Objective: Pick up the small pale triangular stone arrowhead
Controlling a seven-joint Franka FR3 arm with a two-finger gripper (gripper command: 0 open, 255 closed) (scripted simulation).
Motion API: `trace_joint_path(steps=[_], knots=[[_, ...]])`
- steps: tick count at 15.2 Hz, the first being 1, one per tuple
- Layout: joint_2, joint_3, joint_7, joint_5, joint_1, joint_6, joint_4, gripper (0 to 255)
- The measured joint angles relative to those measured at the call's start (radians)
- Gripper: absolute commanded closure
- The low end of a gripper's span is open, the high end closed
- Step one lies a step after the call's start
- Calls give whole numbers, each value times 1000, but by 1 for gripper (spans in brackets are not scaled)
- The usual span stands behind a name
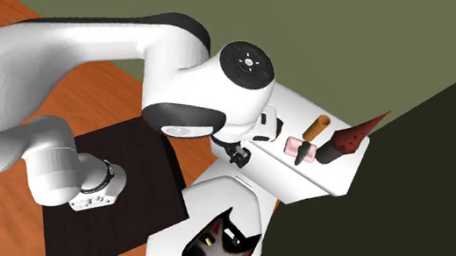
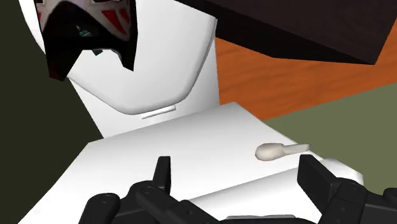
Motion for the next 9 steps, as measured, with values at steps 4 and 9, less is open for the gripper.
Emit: trace_joint_path(steps=[4, 9], knots=[[140, -50, -163, 43, 11, 38, 127, 0], [339, -90, -367, 135, -2, 49, 333, 0]])
